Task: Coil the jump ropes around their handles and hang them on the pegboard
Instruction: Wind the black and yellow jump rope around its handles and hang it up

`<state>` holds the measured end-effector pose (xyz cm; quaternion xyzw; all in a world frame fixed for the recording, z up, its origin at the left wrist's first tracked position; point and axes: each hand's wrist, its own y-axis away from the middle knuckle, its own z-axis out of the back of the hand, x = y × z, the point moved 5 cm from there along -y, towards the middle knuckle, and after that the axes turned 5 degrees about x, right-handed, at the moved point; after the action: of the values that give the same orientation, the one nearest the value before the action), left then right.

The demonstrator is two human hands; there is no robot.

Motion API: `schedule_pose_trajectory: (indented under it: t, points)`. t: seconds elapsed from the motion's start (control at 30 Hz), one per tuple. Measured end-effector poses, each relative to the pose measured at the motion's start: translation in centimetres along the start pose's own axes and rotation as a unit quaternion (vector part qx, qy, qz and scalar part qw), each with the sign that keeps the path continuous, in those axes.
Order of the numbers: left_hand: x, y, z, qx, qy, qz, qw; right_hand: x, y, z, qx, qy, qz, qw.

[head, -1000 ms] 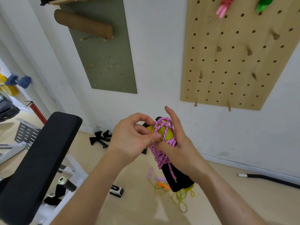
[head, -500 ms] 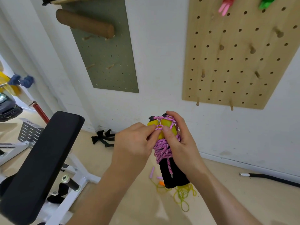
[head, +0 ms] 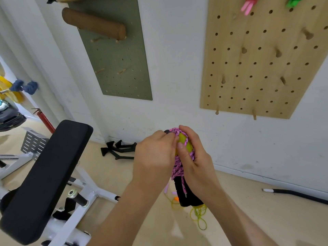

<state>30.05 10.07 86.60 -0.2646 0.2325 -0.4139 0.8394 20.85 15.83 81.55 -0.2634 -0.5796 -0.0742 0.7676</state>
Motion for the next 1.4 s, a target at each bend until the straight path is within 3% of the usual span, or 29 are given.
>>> schedule_pose_trajectory:
  t: [0.07,0.1,0.17,0.23,0.33,0.43,0.53,0.67,0.73,0.9,1.13,1.3,1.37,1.4]
  points:
    - [0.3,0.2,-0.3,0.021,0.056,0.014,0.998,-0.3,0.1,0.1,-0.002,0.007,-0.001,1.000]
    - [0.9,0.0,-0.4,0.032,0.120,0.062,0.990,-0.4,0.2,0.0,-0.002,0.013,-0.002,1.000]
    - [2.4,-0.1,-1.0,0.048,0.279,0.202,0.938,-0.7,0.4,-0.1,0.000,0.029,-0.005,1.000]
    - [3.5,-0.3,-1.8,0.081,0.390,0.288,0.871,-0.7,0.5,-0.1,0.005,0.045,0.002,0.999]
    - [3.5,-0.6,-2.0,0.157,0.425,0.270,0.850,-0.5,0.8,0.0,0.018,0.058,0.018,0.998]
    - [3.5,-0.7,-1.8,0.152,0.443,0.265,0.843,-0.3,0.7,0.1,0.034,0.054,0.027,0.998]
    - [4.2,-0.6,-1.9,0.108,0.395,0.268,0.872,-0.3,0.7,-0.1,0.051,0.053,0.022,0.997]
    - [3.5,-1.0,-1.5,0.059,0.196,0.150,0.967,-1.1,0.9,-0.4,0.065,0.015,-0.017,0.998]
    - [3.5,-1.3,-1.9,0.102,0.189,0.151,0.965,-1.6,0.9,-0.2,0.083,-0.027,-0.040,0.995]
    - [5.2,-1.3,-3.1,0.308,0.367,0.241,0.844,-2.1,1.0,0.5,0.140,-0.050,-0.066,0.987]
    - [6.3,-1.8,-3.2,0.445,0.396,0.161,0.787,-1.2,0.6,1.2,0.212,-0.021,-0.077,0.974]
    - [6.6,-1.6,-3.0,0.507,0.544,0.143,0.653,0.2,0.3,1.3,0.260,0.025,-0.061,0.963]
    - [6.9,-1.8,-2.9,0.490,0.549,0.147,0.661,0.3,0.2,1.4,0.271,0.056,-0.061,0.959]
    - [6.9,-1.8,-2.9,0.473,0.518,0.147,0.697,0.1,0.1,1.5,0.272,0.077,-0.064,0.957]
